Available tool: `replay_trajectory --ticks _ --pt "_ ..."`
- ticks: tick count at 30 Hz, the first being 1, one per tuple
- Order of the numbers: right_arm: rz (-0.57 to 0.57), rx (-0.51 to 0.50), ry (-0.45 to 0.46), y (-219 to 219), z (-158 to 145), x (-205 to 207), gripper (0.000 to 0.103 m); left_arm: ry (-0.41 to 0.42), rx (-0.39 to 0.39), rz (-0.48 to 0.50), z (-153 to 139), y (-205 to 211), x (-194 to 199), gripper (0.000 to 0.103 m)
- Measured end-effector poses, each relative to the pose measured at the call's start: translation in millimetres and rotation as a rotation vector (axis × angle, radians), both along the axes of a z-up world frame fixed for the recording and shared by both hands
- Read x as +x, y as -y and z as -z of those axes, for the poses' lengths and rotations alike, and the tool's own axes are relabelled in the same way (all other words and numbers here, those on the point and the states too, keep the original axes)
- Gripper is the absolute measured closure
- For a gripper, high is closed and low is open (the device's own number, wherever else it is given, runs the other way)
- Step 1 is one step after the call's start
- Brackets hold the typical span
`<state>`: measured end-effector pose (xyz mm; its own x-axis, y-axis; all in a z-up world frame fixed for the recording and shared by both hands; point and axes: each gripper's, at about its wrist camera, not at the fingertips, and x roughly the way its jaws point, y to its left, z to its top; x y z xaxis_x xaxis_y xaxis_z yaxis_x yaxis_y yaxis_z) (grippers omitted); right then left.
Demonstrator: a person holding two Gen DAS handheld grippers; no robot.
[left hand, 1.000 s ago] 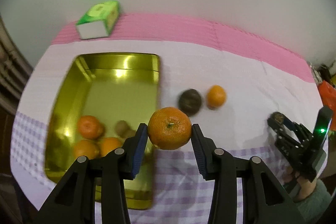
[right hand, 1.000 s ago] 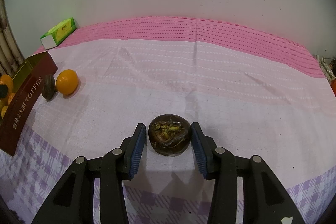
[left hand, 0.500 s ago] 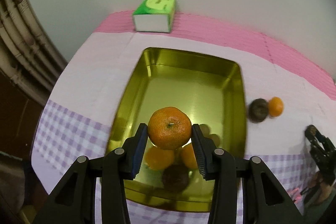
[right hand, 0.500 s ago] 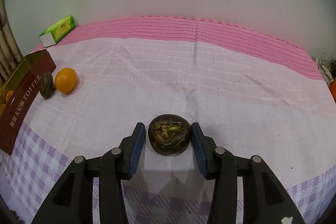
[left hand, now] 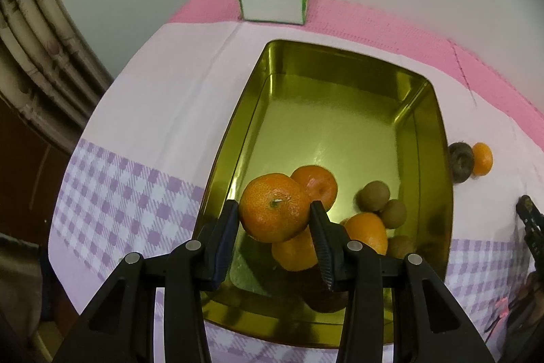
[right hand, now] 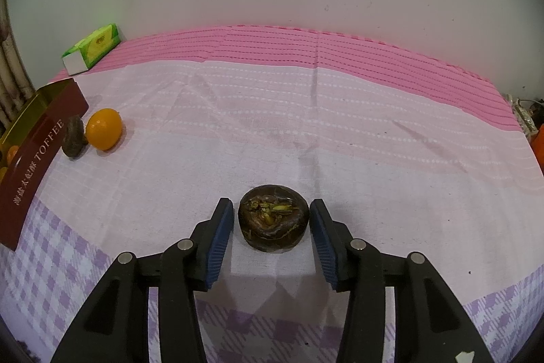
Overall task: Organize fruits
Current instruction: 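Carry the orange over the tin tray with the left gripper and open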
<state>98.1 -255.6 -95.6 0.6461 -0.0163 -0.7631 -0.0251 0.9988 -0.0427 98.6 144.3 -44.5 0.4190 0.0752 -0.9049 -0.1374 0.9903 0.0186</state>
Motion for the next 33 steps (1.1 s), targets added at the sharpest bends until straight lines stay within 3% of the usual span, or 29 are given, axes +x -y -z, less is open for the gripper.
replay_trajectory --ticks 20,33 --pt "-0.002 -0.007 -0.001 1 1 3 0.057 0.003 -0.008 -0.008 1 -12 -2 0.06" --pt "0.0 -0.005 -0.002 3 1 4 0.056 0.053 -0.011 -0.01 -17 -18 -15 0.059"
